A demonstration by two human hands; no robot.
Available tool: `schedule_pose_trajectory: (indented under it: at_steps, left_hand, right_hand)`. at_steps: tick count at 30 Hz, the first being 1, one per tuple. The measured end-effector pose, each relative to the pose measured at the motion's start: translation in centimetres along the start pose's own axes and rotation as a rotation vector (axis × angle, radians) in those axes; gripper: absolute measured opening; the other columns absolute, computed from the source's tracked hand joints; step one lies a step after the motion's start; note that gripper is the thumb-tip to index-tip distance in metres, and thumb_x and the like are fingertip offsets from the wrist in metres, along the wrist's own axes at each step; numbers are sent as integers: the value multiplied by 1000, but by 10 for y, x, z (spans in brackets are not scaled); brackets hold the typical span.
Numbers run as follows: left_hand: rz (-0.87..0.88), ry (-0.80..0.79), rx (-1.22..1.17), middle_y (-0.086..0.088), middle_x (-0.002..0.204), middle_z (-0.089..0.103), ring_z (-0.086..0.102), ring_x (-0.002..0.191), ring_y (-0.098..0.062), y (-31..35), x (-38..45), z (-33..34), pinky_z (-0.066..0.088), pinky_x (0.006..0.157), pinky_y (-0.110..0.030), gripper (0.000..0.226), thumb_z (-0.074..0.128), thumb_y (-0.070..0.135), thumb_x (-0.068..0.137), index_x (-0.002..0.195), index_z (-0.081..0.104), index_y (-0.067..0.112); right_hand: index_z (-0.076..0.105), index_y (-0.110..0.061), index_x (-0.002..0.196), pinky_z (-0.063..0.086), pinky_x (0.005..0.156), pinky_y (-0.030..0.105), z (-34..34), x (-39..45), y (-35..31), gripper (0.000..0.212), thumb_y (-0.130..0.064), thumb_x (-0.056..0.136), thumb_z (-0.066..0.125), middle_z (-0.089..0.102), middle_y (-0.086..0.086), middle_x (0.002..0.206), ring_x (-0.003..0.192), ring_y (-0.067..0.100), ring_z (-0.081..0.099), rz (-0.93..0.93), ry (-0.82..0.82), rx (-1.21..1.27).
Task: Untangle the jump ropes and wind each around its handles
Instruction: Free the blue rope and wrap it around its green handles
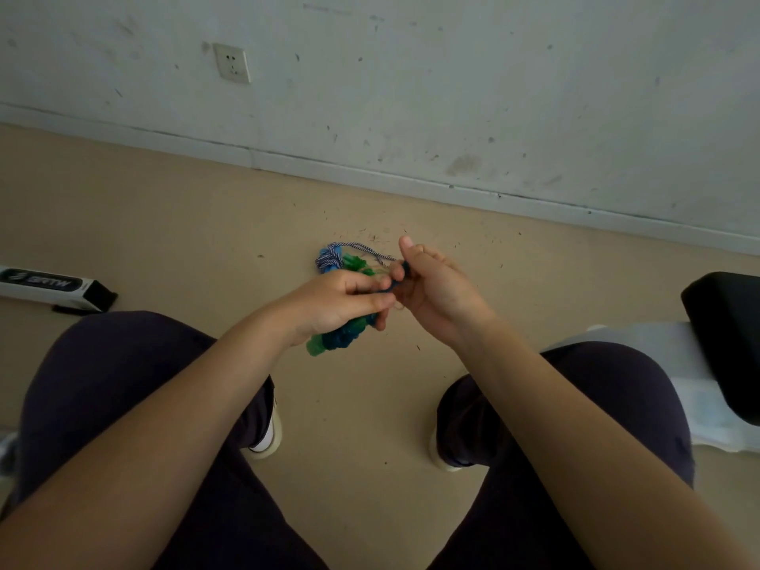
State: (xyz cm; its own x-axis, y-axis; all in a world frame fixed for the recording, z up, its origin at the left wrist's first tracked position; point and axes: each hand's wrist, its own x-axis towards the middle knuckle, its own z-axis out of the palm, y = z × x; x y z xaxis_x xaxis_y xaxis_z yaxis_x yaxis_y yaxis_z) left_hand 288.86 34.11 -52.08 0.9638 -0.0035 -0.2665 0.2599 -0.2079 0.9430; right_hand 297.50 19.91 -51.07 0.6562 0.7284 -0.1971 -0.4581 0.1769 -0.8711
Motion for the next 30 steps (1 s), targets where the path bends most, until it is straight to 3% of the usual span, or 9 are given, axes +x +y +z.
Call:
schedule_pose_trajectory:
  at_steps: [3, 7, 9, 13, 20, 22, 24, 27, 30]
  left_hand:
    - [5, 0, 90, 1, 74, 71, 67, 76, -9, 4, -2, 3, 52, 78, -18, 23, 59, 18, 99, 80, 69, 8]
    - [-41, 5, 235, 0, 75, 74, 67, 72, -10, 4, -1, 2, 52, 80, -33, 26, 59, 23, 98, 78, 72, 16]
    - [-55, -1, 240, -1, 72, 73, 66, 68, -9, 5, -4, 4, 51, 73, -28, 27, 58, 21, 98, 75, 71, 14]
    - [-108, -14, 256, 3, 62, 65, 55, 46, -1, 8, -8, 5, 39, 45, -12, 28, 56, 22, 99, 78, 67, 8]
    - [-67, 11, 394, 6, 75, 69, 60, 59, -9, -2, -7, -3, 45, 48, -21, 14, 65, 39, 93, 82, 65, 31]
    - [-31, 30, 396, 6, 93, 71, 66, 71, -10, 0, -11, -8, 53, 58, -22, 9, 69, 39, 90, 94, 62, 35]
    - [-1, 94, 399, 6, 108, 69, 70, 79, -11, 4, -12, -16, 58, 69, -28, 22, 71, 36, 89, 107, 58, 34]
    - [76, 228, 352, 5, 98, 71, 65, 66, -5, 16, -4, -31, 54, 61, -27, 21, 74, 34, 87, 106, 63, 39]
    - [97, 323, 464, 15, 95, 71, 65, 78, -2, 20, 19, -54, 54, 78, -33, 38, 65, 63, 77, 108, 69, 43]
  right_hand:
    - [36, -16, 67, 39, 47, 31, 2, 3, 1, 38, -20, 104, 45, 36, -1, 53, 48, 15, 40, -22, 70, -97]
    - [33, -16, 68, 26, 49, 29, 2, 9, 4, 39, -17, 101, 52, 29, 0, 56, 47, 12, 29, -122, 147, -392]
    - [31, -16, 69, 27, 46, 24, 0, 11, 4, 39, -17, 100, 54, 30, -1, 54, 44, 10, 30, -135, 168, -448]
    - [30, -16, 69, 30, 43, 21, -4, 12, 4, 39, -16, 100, 54, 32, -1, 51, 41, 8, 30, -134, 187, -467]
    - [35, -13, 68, 43, 53, 28, -7, 8, 2, 38, -16, 98, 57, 44, -3, 49, 47, 19, 46, -174, 115, -567]
    - [38, -12, 70, 48, 61, 34, -9, 9, -7, 34, -16, 99, 56, 54, 5, 55, 55, 26, 58, -181, 78, -527]
    - [42, -10, 73, 53, 65, 30, -13, 13, -19, 30, -14, 100, 53, 64, 11, 67, 68, 28, 68, -177, 73, -452]
    - [46, -9, 72, 55, 64, 26, -19, 31, -37, 29, -15, 99, 56, 69, 12, 75, 71, 19, 71, -214, 180, -502]
    - [52, -5, 77, 50, 52, 22, -30, 58, -46, 27, -21, 97, 59, 63, 13, 68, 55, 15, 65, -249, 273, -614]
